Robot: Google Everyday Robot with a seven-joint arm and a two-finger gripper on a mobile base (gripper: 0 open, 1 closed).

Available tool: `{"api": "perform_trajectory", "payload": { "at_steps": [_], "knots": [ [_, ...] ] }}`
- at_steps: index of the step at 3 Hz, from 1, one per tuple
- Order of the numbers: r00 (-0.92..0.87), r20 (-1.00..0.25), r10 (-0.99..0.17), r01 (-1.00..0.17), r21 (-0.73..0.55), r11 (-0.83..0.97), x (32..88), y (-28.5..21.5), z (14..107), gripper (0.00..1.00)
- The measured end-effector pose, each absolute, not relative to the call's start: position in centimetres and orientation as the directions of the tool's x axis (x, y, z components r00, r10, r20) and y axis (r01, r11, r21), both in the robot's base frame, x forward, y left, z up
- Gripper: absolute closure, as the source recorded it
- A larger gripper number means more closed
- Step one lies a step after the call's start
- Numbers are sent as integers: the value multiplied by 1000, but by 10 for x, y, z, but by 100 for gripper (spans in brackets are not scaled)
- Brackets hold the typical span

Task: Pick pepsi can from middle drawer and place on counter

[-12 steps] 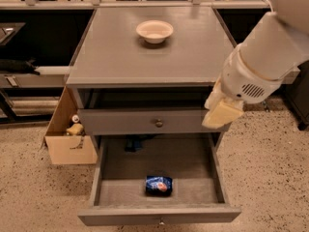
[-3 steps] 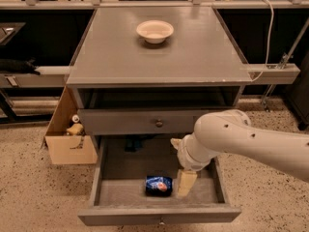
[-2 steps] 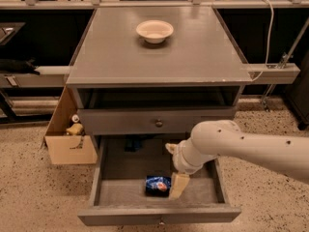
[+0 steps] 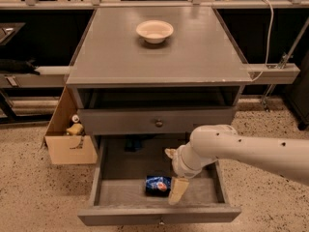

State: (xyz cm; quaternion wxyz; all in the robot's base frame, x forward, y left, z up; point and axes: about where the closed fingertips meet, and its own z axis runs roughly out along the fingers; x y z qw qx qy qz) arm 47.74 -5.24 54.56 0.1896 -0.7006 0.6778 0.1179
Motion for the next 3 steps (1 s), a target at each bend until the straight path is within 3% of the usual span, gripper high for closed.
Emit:
{"api": "perform_trajectory", "payload": {
  "at_steps": [3],
  "knots": [
    [88,-434,-896,-995,-88,-54,516,-26,475,0]
  ]
}}
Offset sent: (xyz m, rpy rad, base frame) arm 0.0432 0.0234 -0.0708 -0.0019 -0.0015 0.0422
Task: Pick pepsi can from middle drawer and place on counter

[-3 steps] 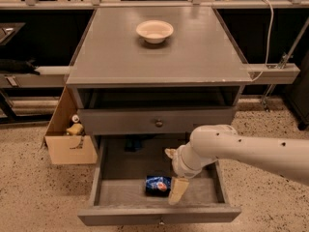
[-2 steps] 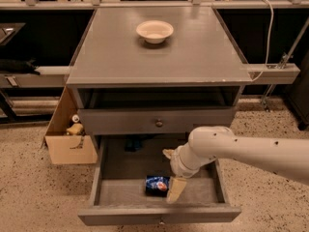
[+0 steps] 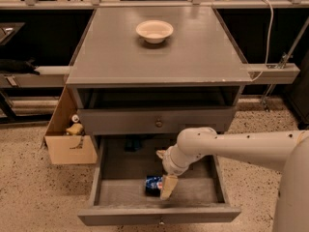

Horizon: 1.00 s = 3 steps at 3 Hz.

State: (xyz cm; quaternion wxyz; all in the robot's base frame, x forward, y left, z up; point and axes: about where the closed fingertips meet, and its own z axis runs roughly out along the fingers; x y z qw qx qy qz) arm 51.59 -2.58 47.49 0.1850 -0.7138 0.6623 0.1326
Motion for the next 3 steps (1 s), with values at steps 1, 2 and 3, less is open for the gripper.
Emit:
{"api": "perform_trajectory", "payload": {
  "at_steps": [1,2,3],
  "knots": [
    [90,-453,-887,-996,-66,-68,527,-15,455,0],
    [94,-482,-871,-996,-40,-85,537,-2,426,0],
    [95,-493,-865,-995,-28,-94,540,4,410,0]
  ]
}}
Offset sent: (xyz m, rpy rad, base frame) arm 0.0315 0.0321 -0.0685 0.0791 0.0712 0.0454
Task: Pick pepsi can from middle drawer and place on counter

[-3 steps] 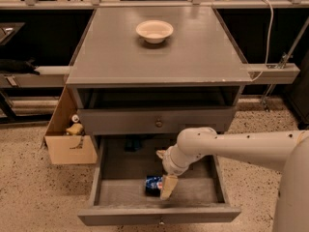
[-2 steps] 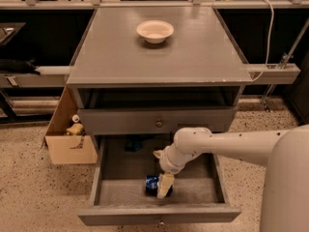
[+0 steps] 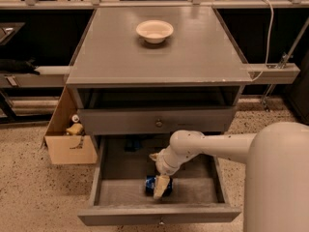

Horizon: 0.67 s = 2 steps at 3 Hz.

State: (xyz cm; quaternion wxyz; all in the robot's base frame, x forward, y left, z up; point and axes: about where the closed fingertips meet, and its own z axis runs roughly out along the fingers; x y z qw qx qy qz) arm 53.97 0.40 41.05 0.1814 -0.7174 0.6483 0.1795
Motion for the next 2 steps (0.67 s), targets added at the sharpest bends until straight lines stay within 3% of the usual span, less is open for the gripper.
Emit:
{"api": "perform_trajectory", "payload": {
  "at_steps": [1,2],
  "knots": [
    [93,-494,-865,-995,-19,-96,538,8,395,0],
    [85,-494,-866,-995,1,-98,537,8,375,23]
  ]
}}
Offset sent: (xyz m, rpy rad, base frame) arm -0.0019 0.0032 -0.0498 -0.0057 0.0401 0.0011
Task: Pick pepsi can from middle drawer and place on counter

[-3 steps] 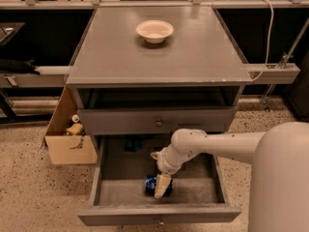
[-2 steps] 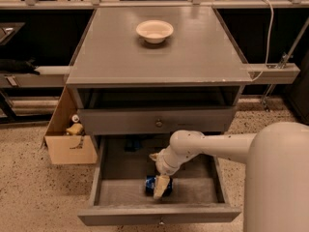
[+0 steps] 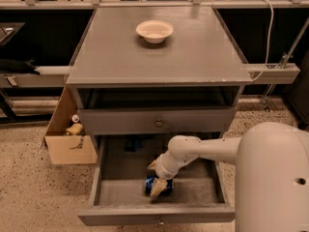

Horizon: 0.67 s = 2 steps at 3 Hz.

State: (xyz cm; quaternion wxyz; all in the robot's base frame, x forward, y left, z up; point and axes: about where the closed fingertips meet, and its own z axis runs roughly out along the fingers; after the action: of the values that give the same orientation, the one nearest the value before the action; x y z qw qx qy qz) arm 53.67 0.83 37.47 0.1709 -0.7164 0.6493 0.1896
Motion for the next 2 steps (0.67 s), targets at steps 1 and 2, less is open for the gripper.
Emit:
{"api": "perform_trajectory", "payload": {
  "at_steps": [1,2],
  "knots": [
    [82,-495,-865,-995,10,-100,537,8,365,46],
    [98,-507,-857,-994,-14,-105,538,7,373,69]
  ]
}}
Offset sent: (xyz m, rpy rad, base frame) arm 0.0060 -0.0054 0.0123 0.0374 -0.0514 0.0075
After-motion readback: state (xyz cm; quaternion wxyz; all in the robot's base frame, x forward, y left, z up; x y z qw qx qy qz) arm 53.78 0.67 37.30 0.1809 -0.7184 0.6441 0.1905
